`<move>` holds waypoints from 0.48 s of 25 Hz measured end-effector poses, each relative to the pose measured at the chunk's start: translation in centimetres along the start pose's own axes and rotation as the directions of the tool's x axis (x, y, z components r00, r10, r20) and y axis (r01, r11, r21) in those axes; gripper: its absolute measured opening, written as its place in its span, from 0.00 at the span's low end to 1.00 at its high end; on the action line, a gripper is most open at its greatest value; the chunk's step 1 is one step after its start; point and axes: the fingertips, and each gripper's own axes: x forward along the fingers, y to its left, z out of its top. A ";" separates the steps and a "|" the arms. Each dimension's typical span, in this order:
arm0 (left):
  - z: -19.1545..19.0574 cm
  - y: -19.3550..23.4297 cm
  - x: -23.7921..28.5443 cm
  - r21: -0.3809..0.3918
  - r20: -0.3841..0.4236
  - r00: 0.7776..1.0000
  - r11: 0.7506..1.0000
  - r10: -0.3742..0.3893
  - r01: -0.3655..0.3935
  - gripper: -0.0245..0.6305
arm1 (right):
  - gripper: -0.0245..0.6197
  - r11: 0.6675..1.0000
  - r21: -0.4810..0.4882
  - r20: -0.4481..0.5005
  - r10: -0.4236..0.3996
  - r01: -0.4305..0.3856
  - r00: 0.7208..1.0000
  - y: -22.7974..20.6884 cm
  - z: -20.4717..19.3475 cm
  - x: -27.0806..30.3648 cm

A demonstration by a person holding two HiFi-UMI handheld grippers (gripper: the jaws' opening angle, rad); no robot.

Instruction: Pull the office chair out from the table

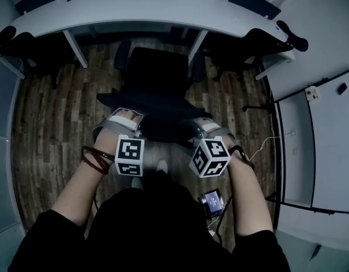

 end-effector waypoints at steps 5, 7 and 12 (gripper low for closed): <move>0.2 -1.5 -1.1 0.030 0.015 1.000 0.999 0.019 -0.019 0.55 | 0.40 1.000 0.008 -0.012 -0.023 0.023 1.000 1.5 0.9 -0.4; 0.4 -2.2 -1.4 0.030 0.021 1.000 1.000 0.007 -0.007 0.55 | 0.40 1.000 0.014 -0.009 -0.027 0.027 1.000 2.2 1.2 -0.6; 1.6 -3.4 -2.1 0.027 0.020 0.999 0.999 -0.030 0.030 0.56 | 0.40 0.995 0.025 0.040 -0.096 0.095 0.995 3.6 1.4 -1.8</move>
